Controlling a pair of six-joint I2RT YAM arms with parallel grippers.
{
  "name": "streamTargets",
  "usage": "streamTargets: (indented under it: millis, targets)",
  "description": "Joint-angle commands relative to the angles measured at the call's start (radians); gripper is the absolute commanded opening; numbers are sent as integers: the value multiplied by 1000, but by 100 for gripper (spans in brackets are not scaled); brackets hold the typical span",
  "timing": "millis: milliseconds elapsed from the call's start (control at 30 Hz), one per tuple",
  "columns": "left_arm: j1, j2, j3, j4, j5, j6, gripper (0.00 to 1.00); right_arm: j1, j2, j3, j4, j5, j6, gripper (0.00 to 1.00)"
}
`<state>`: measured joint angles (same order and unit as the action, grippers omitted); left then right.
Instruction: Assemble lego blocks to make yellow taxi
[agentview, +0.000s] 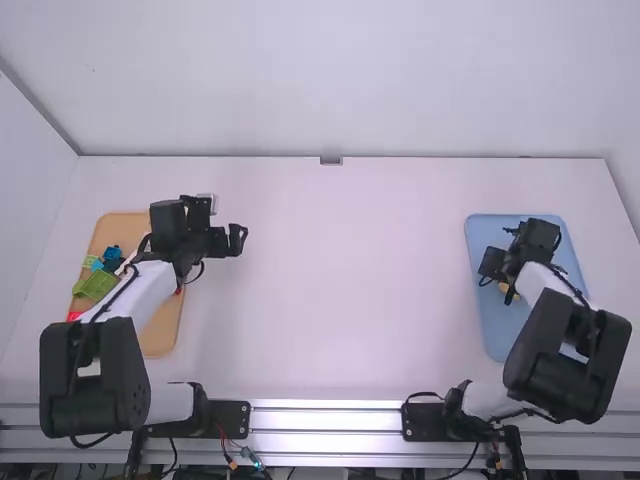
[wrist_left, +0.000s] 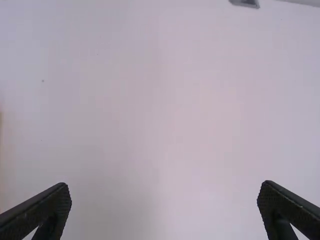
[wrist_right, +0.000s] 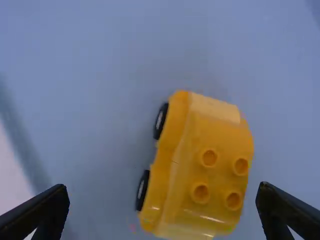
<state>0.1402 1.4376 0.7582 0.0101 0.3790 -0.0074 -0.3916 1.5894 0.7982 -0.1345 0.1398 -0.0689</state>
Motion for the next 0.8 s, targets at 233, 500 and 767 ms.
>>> streamTargets:
  millis: [233,500,767]
  targets:
    - [-168,-216,52,-87,-200,15,99,172,-275,45,-117,19,20,98]
    - [-292,-414,52,-142,-346,15,99,388,-463,46,-135,18,20,99]
    - [-239,-495,8,-122,-379,7,94,408,-548,1,-91,-27,64,94]
